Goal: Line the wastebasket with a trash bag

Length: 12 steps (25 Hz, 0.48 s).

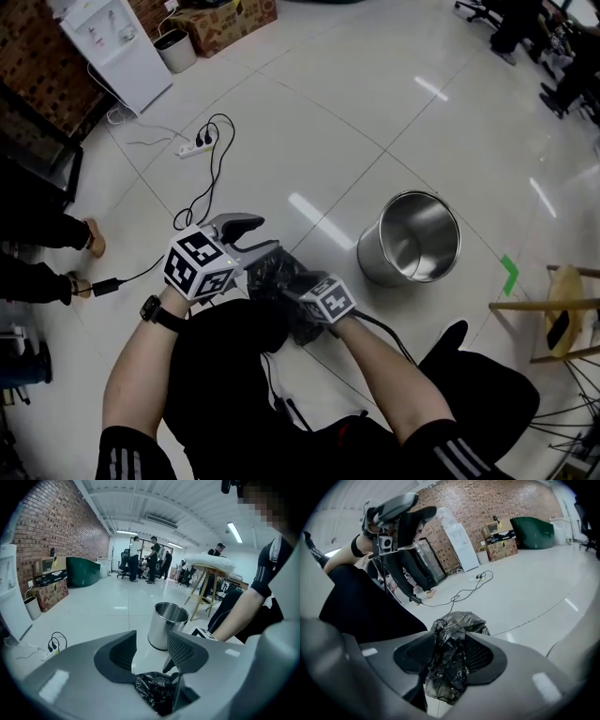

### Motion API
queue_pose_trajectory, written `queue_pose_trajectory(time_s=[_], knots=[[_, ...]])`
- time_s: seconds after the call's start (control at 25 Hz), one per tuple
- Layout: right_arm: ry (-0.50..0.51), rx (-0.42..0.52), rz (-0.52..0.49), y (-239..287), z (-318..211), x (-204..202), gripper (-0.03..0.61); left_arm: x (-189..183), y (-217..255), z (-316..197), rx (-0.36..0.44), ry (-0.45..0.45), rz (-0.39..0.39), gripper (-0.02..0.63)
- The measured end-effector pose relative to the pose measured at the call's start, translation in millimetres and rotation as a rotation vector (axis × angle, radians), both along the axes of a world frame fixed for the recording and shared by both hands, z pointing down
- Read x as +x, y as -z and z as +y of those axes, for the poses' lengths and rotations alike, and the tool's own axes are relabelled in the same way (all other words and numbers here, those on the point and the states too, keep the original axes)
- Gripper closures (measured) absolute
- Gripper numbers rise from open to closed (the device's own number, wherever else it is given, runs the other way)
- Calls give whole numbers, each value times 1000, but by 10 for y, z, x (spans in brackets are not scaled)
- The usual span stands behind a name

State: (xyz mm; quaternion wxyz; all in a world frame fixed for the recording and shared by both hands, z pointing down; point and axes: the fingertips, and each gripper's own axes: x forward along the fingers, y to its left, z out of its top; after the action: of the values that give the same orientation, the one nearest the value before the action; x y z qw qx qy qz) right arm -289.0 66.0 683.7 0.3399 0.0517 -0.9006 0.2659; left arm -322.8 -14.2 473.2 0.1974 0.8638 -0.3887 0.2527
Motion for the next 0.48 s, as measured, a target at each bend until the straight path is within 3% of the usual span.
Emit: queue_pose_trajectory(time_s=[0.2,0.24,0.36,0.48], knots=[[6,-64,51,-318,198,-133,353,-47,28,-19,-4,7,14,408],[0,-65,57,-350,218,-141,371,-39,7,-13,-14,4,10,408],[-23,-53,50,-340,236,-162,571,-43,-108,37,-61,-11,-15,408],[-52,-56,7,-196,183,-154,572,-66,-211,91,-98,-19,-43,408]])
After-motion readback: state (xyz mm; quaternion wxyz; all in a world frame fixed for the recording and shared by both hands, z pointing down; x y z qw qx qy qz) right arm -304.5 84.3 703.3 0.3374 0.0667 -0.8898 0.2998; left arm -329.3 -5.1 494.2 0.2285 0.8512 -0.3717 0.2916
